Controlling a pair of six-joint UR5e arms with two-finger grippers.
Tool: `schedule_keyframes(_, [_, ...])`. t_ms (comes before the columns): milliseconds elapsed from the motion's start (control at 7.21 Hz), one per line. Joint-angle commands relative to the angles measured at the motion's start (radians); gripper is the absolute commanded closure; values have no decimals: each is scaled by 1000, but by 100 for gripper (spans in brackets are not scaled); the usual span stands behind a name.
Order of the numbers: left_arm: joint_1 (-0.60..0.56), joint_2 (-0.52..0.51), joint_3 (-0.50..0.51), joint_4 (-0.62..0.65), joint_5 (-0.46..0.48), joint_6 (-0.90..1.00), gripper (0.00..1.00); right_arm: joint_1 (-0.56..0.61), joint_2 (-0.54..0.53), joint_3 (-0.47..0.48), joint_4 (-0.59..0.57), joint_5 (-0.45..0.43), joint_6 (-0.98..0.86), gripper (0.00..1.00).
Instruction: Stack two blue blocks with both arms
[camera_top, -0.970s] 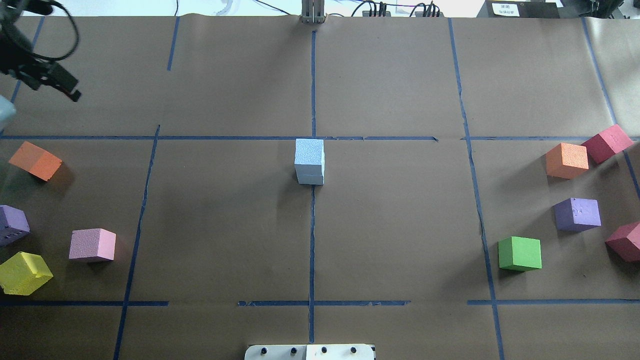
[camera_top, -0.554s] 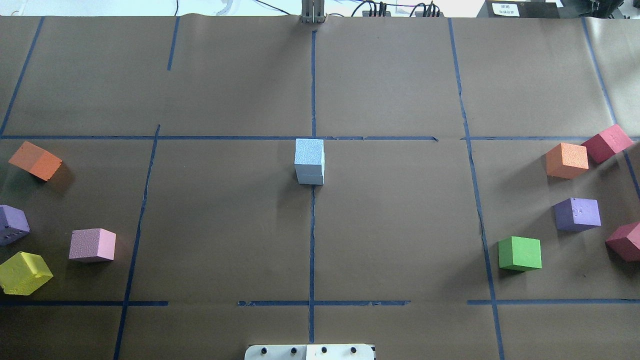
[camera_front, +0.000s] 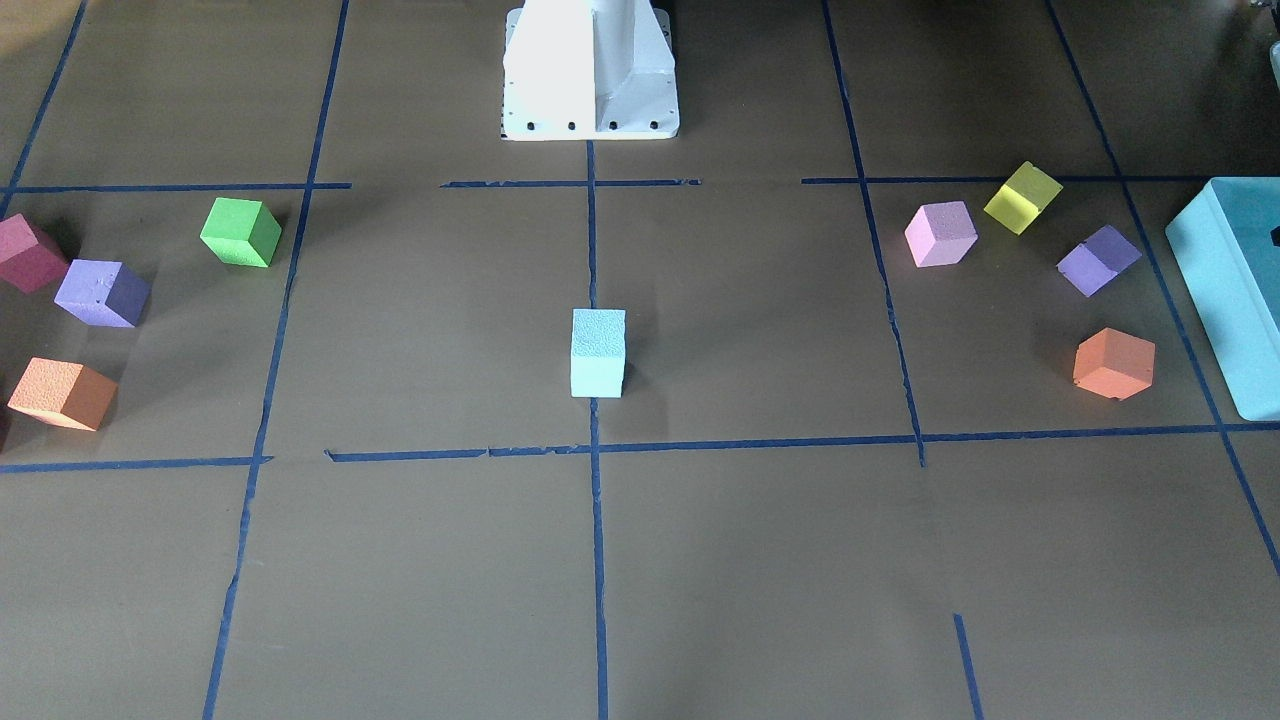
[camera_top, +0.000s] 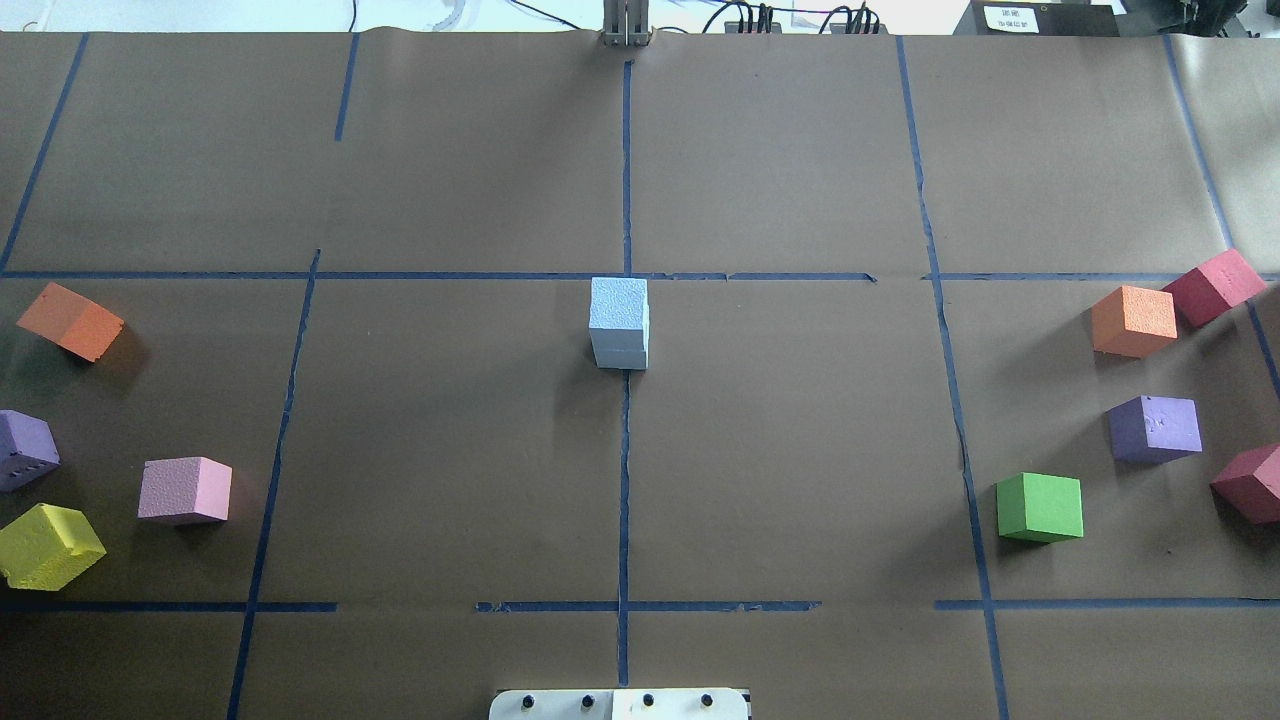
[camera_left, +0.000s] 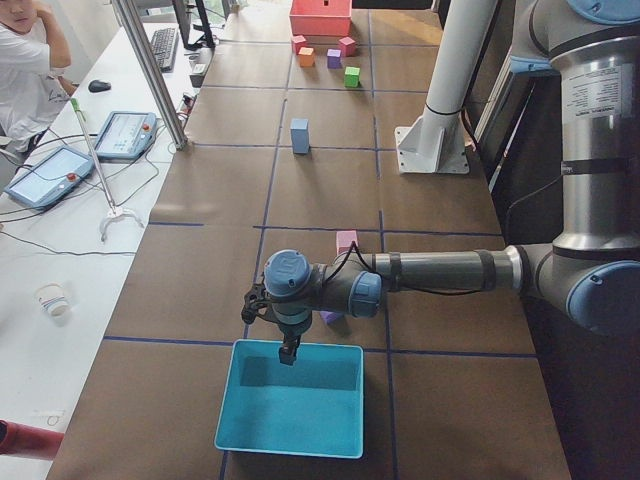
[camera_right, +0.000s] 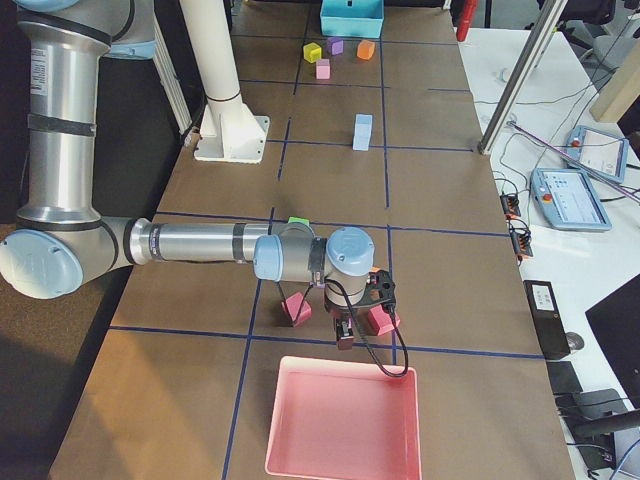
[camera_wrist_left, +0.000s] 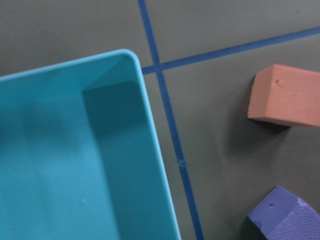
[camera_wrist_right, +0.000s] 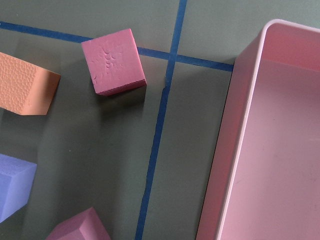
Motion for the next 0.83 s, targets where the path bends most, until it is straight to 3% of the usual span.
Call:
schedule_keyframes(0, [1,5,7,1,7,-1,0,-2,0,-1,9,0,2,0])
schedule_keyframes(693, [2,1,-10,0,1,1,0,-3,0,-1,15,2,-1,0])
